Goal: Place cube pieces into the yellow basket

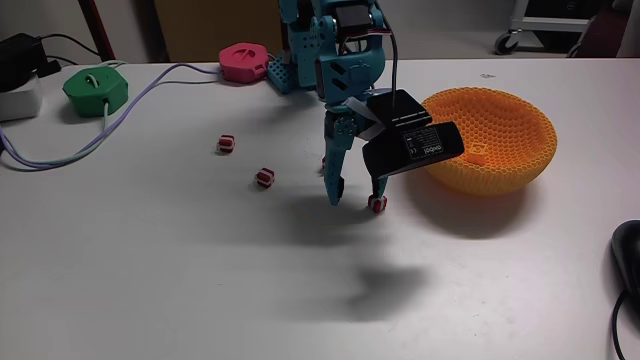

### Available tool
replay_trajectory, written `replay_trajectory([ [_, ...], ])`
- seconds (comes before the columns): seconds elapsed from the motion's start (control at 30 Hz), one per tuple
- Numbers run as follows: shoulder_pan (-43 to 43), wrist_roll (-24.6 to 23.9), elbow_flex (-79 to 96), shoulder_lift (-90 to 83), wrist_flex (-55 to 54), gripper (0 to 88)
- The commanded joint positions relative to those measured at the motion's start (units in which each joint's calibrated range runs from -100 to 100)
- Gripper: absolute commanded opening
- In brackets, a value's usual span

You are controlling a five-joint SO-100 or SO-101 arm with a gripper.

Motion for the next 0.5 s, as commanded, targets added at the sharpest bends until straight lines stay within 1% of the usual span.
replay_trajectory([
  [0.0,-0.77,-0.73,-2.12,1.05,-1.51,26.4],
  [0.13,-0.58,0.0,-3.66,1.15,-1.16,26.3],
  [0.3,1.56,2.54,-11.46,-1.32,4.31,25.8],
  [0.47,2.21,2.44,-18.59,-1.89,9.44,23.3],
])
